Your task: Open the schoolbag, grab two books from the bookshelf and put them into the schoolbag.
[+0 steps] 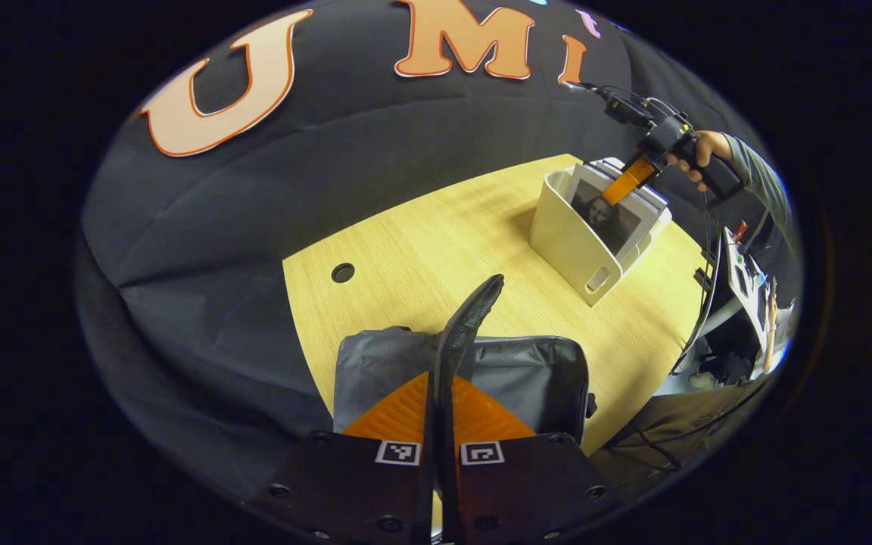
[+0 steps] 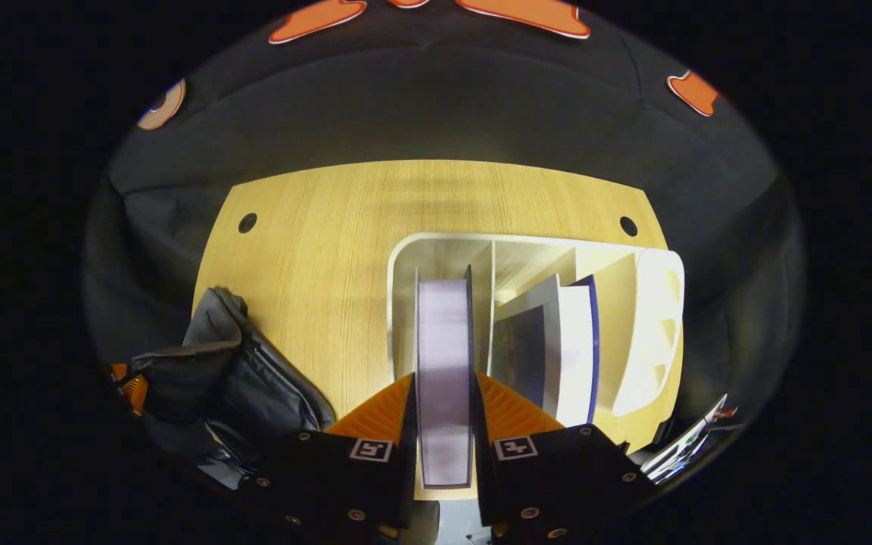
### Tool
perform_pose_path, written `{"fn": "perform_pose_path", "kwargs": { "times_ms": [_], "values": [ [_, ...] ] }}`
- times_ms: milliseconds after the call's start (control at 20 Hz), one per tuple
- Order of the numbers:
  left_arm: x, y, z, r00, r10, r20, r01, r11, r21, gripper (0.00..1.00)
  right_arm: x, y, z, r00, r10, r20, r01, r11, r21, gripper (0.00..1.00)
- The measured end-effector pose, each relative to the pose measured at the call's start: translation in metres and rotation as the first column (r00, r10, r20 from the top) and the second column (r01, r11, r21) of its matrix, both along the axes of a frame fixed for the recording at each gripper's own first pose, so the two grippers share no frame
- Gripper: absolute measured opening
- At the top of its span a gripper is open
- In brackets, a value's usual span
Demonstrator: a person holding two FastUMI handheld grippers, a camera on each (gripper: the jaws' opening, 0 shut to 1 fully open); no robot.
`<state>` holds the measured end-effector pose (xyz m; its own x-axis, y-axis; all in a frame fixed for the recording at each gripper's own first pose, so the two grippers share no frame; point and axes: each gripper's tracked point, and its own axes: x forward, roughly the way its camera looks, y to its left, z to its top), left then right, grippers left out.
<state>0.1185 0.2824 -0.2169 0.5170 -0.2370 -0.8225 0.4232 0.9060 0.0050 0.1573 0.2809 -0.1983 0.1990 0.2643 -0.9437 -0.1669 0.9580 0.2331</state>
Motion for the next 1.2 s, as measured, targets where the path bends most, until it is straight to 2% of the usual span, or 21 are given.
{"fn": "perform_pose_path", "kwargs": {
  "times_ms": [50, 100, 400, 450, 600, 750, 1200],
  "values": [
    [-0.002, 0.0, -0.002, 1.0, 0.004, -0.002, -0.004, 1.0, 0.002, 0.1, -0.001, -0.005, 0.007, 1.0, -0.015, 0.001, 0.015, 1.0, 0.013, 0.34],
    [-0.001, 0.0, -0.002, 1.0, 0.005, -0.003, -0.005, 1.0, 0.002, 0.05, -0.003, -0.009, 0.013, 0.999, -0.032, 0.001, 0.032, 0.999, 0.031, 0.33],
    [-0.003, -0.006, -0.007, 1.0, 0.013, -0.009, -0.013, 1.0, 0.005, 0.06, -0.019, -0.042, 0.062, 0.993, -0.103, 0.054, 0.094, 0.983, 0.155, 0.32],
    [-0.006, -0.007, -0.008, 1.0, 0.013, -0.011, -0.013, 1.0, 0.006, 0.1, -0.023, -0.05, 0.071, 0.991, -0.12, 0.066, 0.107, 0.98, 0.169, 0.32],
    [-0.008, -0.01, -0.011, 1.0, 0.016, -0.019, -0.016, 1.0, 0.012, 0.05, -0.033, -0.072, 0.092, 0.98, -0.174, 0.098, 0.15, 0.964, 0.22, 0.32],
    [-0.01, -0.014, -0.012, 0.999, 0.024, -0.022, -0.024, 1.0, 0.005, 0.05, -0.045, -0.09, 0.105, 0.975, -0.186, 0.125, 0.153, 0.96, 0.234, 0.31],
    [-0.016, -0.016, -0.018, 0.999, 0.037, -0.035, -0.036, 0.999, 0.013, 0.06, -0.087, -0.079, 0.136, 0.96, -0.247, 0.135, 0.173, 0.895, 0.41, 0.31]
  ]
}}
